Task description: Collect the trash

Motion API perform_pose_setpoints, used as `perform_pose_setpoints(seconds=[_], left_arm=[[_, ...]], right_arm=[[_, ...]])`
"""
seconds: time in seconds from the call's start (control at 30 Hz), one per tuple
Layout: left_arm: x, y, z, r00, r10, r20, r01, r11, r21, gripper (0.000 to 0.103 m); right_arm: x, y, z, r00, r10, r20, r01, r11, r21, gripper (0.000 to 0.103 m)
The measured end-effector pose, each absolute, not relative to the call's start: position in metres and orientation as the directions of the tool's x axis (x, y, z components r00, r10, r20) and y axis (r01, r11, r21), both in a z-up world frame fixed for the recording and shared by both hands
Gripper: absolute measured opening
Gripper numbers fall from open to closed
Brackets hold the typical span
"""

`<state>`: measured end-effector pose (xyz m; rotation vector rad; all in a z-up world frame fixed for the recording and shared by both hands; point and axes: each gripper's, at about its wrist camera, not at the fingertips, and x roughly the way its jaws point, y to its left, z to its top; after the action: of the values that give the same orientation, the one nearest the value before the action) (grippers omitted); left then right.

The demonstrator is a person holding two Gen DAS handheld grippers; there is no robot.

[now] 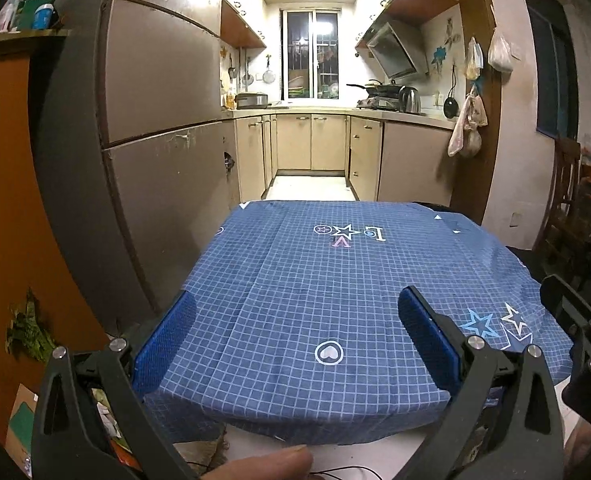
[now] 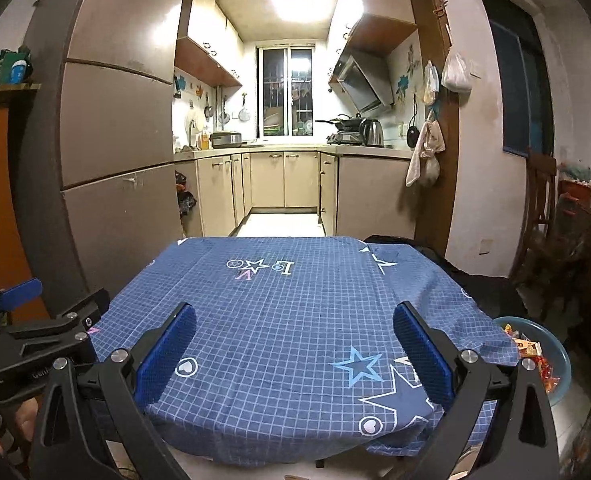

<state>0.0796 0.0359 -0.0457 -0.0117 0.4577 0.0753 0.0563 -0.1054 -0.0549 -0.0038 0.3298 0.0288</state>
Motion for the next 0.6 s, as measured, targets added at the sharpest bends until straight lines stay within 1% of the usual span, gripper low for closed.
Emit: perform_pose_setpoints(seconds=[0.2, 0.6], left_arm=[[0.0774, 0.0326, -0.0434, 0.896, 0.069, -0.438, -0.074, 0.997, 0.007, 0.098], [0.0763, 0.0281, -0.0447, 0.892, 0.055, -0.449, -0.058, 0.998, 0.008, 0.098]], right_arm=[[0.0521, -0.1145, -0.0512, 0.941, 0.048, -0.334, -0.046, 0.999, 0.012, 0.098], [0.0504, -0.1125, -0.0506, 0.94, 0.036, -0.339, -0.041, 0.999, -0.007, 0.098]])
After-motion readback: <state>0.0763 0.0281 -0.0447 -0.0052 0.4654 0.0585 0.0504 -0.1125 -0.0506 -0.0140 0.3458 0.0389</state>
